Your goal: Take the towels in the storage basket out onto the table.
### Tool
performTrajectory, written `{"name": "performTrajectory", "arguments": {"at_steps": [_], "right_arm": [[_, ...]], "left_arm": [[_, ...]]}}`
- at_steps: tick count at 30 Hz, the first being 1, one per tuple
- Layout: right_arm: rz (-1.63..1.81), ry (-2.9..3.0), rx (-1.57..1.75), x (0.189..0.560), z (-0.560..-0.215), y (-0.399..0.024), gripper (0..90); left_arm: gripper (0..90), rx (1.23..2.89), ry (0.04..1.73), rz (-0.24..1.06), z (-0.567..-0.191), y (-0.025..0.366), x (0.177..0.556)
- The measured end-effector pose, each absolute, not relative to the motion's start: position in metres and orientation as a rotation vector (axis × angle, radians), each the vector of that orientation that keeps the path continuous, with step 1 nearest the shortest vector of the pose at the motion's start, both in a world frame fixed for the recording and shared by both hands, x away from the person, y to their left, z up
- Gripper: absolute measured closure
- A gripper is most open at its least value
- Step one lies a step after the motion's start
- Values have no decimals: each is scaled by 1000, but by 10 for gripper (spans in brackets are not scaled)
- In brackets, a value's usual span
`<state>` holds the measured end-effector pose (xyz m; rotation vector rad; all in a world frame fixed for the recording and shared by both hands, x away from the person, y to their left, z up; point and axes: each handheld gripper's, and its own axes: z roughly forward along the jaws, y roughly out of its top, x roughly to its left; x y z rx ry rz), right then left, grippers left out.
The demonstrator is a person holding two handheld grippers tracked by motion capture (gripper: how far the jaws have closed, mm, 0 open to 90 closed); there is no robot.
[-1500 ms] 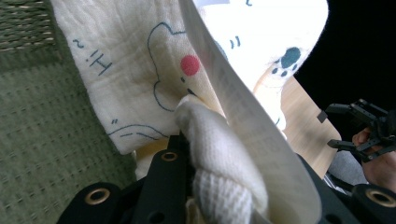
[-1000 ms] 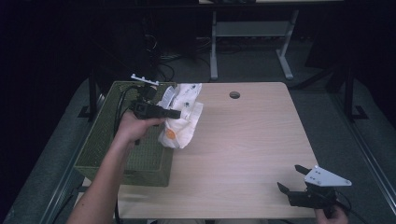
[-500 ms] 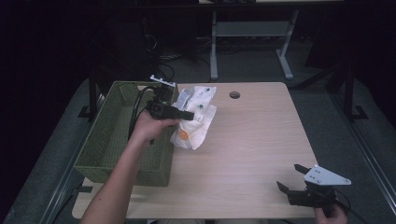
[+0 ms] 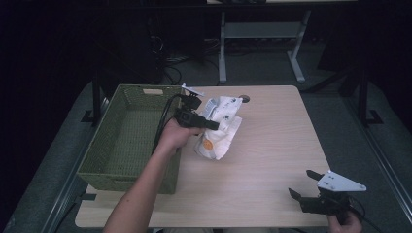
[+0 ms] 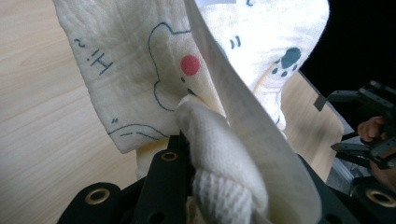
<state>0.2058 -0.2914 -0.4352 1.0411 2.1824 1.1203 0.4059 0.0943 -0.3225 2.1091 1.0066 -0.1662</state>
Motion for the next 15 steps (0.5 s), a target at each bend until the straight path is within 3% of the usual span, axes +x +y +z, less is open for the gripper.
{"name": "performTrajectory", "arguments": {"at_steps": [15], "right_arm": [[1123,2183,1045,207,-436,-292,139]], "left_arm": [[755,2152,1022,-197,-351,56,423]]}}
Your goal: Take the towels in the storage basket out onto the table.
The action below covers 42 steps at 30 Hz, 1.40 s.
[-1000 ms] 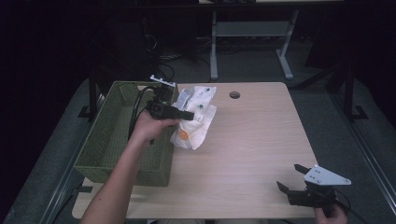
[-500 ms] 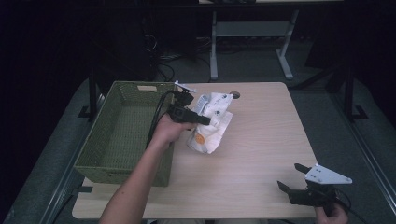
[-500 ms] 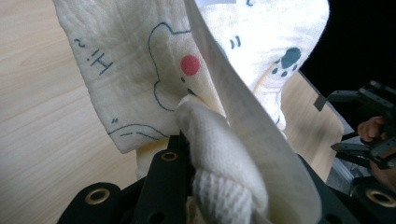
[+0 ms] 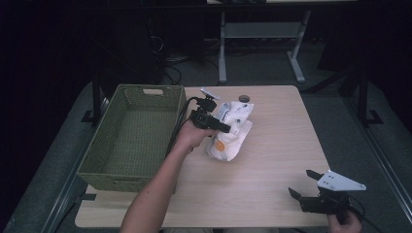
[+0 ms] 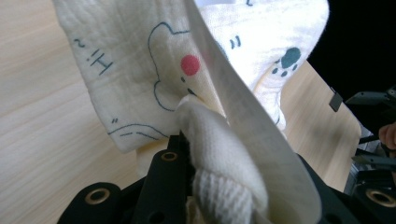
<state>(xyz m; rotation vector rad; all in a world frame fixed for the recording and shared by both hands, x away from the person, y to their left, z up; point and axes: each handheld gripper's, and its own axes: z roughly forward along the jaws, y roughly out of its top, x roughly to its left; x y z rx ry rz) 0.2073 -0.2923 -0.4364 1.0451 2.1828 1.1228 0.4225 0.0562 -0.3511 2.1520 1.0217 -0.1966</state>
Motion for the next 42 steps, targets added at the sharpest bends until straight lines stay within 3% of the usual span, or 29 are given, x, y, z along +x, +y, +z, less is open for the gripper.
{"name": "performTrajectory", "arguments": {"at_steps": [35,39,42], "right_arm": [[1126,2186,1038,207,-436,-294,139],[1126,2185,1038,207,-436,-293,139],[1124,2191,1033,207,-436,-292,139]], "left_arm": [[714,2268,1077,-202,-411,-5,434],[643,2280,1083,-157,-411,-7,435],[541,2241,1099,-125,-407,-6,434]]}}
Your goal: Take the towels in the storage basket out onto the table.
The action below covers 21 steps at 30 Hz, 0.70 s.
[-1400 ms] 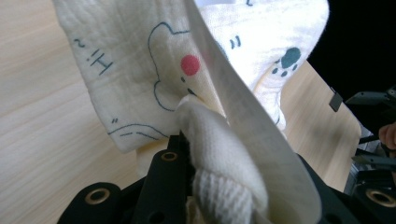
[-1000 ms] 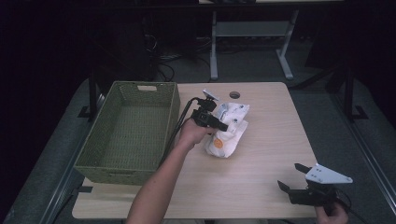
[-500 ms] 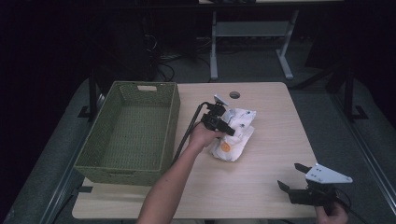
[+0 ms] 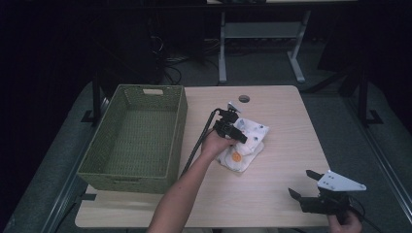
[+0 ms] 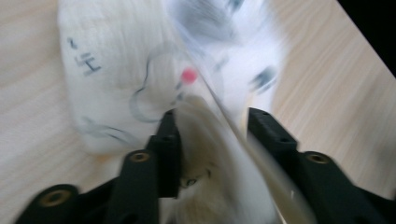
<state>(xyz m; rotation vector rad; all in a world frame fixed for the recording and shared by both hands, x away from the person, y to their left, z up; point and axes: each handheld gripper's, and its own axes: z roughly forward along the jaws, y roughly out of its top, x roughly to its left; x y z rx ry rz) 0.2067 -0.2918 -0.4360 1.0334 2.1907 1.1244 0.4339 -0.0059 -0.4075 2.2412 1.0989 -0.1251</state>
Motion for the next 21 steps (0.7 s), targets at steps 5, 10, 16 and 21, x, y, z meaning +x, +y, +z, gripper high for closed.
{"name": "performTrajectory", "arguments": {"at_steps": [5,10,16,21], "right_arm": [[1119,2198,1024,207,-436,-289,139],[1117,2205,1023,207,-436,-286,139],[1111,2204,1022,206,-436,-284,139],[1098,2221,1010,206,-437,-280,139]], "left_arm": [[500,2222,1073,-108,-398,0,429],[507,2180,1076,-85,-393,13,423],[491,2108,1060,-65,-386,27,408],[490,2089,1039,-56,-385,36,392]]}}
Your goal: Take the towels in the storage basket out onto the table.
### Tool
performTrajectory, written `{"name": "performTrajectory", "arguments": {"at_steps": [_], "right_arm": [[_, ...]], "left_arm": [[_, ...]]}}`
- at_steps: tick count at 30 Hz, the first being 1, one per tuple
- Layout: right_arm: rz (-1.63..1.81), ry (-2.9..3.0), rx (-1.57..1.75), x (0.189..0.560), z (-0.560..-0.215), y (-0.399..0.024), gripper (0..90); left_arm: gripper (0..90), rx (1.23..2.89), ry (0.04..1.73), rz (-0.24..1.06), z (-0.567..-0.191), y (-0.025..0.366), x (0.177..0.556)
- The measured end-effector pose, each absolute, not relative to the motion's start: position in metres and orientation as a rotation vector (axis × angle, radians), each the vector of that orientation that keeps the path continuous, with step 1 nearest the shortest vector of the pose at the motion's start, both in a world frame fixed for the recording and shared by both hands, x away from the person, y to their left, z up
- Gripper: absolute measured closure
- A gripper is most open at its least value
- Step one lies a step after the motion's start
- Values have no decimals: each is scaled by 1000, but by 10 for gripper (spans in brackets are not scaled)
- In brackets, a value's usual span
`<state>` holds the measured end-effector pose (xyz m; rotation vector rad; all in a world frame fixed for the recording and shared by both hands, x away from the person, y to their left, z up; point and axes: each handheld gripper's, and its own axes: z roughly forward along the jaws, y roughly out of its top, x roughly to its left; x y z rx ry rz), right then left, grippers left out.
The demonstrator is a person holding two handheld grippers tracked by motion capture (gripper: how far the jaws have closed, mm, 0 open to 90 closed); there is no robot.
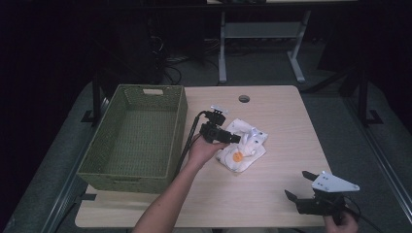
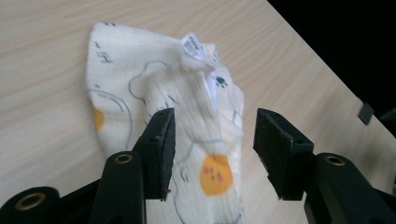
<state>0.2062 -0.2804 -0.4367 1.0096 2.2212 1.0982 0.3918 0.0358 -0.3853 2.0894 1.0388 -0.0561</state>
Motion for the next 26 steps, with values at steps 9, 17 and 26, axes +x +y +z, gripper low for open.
{"name": "performTrajectory", "arguments": {"at_steps": [9,17,26], "right_arm": [[1086,2232,1003,206,-436,-277,139],[1078,2234,1012,207,-437,-278,139],[1070,2243,1010,208,-439,-277,139]], "left_arm": [[478,2076,999,-49,-389,51,363],[456,2072,972,-32,-397,62,337],[421,2096,907,-10,-404,71,305]]}}
